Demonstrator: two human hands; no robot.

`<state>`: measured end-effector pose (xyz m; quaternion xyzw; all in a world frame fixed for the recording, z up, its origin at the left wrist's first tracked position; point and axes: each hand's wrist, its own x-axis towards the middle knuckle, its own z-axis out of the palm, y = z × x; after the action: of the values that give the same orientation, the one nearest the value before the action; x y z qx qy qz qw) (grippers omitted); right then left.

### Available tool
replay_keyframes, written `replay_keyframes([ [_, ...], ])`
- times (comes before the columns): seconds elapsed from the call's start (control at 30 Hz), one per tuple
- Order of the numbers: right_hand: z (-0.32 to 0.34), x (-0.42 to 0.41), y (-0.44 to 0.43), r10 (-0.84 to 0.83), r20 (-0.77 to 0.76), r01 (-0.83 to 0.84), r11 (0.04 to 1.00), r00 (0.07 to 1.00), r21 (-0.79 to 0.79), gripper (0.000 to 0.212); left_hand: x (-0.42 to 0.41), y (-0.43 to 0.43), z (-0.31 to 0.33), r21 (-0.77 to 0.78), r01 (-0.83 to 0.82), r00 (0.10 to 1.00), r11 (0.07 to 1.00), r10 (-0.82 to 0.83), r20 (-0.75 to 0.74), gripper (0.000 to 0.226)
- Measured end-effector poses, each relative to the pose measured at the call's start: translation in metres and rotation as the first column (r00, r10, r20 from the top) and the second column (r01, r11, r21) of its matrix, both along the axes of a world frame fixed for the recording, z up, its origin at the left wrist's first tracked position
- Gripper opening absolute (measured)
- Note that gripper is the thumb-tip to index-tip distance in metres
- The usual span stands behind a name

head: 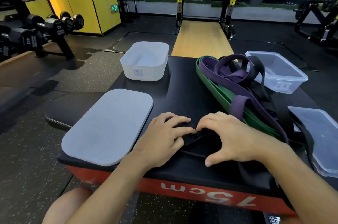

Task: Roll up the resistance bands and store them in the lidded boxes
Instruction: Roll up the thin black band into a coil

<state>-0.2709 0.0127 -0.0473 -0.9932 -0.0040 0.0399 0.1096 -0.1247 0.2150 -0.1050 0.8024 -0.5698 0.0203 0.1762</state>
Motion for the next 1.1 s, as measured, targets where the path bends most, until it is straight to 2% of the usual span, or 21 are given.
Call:
replay_keyframes([
  [0.1, 0.001, 0.004, 0.001, 0.016, 0.099, -0.011, 0.999, 0.995, -0.053, 0.045, 0.0, -0.001, 0.001, -0.002, -0.002, 1.0, 1.0, 0.002, -0.014, 0.051],
  [0.17, 0.002, 0.006, 0.001, 0.009, 0.085, -0.007, 0.999, 0.996, -0.031, 0.037, 0.0, 0.0, 0.001, -0.017, -0.005, 0.999, 1.0, 0.004, -0.033, 0.055],
  [0.3, 0.0, 0.005, 0.001, 0.048, 0.041, -0.043, 0.992, 0.998, -0.119, 0.044, 0.001, -0.001, 0.002, -0.046, -0.011, 0.998, 0.999, 0.008, -0.064, 0.057],
  [0.43, -0.009, 0.001, 0.005, 0.076, 0.143, -0.044, 0.976, 0.987, -0.212, 0.029, 0.001, -0.002, 0.0, -0.058, -0.005, 0.998, 0.998, 0.001, -0.068, 0.056],
  [0.53, -0.014, -0.001, 0.004, 0.078, 0.188, -0.045, 0.983, 0.979, -0.176, 0.027, 0.003, -0.001, -0.001, -0.064, 0.001, 0.997, 0.998, -0.006, -0.071, 0.056],
  [0.6, -0.009, -0.001, 0.002, 0.101, 0.155, -0.078, 0.986, 0.983, -0.149, 0.032, 0.002, -0.001, 0.0, -0.062, 0.004, 0.998, 0.998, -0.008, -0.068, 0.056],
  [0.67, -0.006, -0.001, -0.001, 0.128, 0.124, -0.102, 0.975, 0.984, -0.196, 0.034, 0.002, -0.001, 0.0, -0.057, 0.003, 0.997, 0.998, -0.007, -0.073, 0.055],
  [0.8, -0.007, 0.001, -0.011, 0.137, 0.108, -0.122, 0.983, 0.985, -0.141, 0.007, 0.003, -0.001, 0.0, -0.044, 0.006, 0.997, 0.999, -0.01, -0.082, 0.055],
  [0.87, -0.005, 0.004, -0.016, 0.123, 0.055, -0.115, 0.985, 0.991, -0.128, 0.003, 0.003, -0.001, 0.001, -0.045, 0.012, 0.995, 0.999, -0.016, -0.094, 0.053],
  [1.0, -0.003, 0.014, -0.017, 0.117, 0.031, -0.111, 0.981, 0.993, -0.156, 0.001, 0.003, -0.001, 0.003, -0.054, 0.017, 0.993, 0.998, -0.024, -0.118, 0.051],
  [1.1, -0.004, 0.031, -0.008, 0.12, 0.05, -0.105, 0.968, 0.992, -0.227, 0.01, 0.004, 0.0, 0.002, -0.066, 0.014, 0.991, 0.998, -0.023, -0.133, 0.047],
])
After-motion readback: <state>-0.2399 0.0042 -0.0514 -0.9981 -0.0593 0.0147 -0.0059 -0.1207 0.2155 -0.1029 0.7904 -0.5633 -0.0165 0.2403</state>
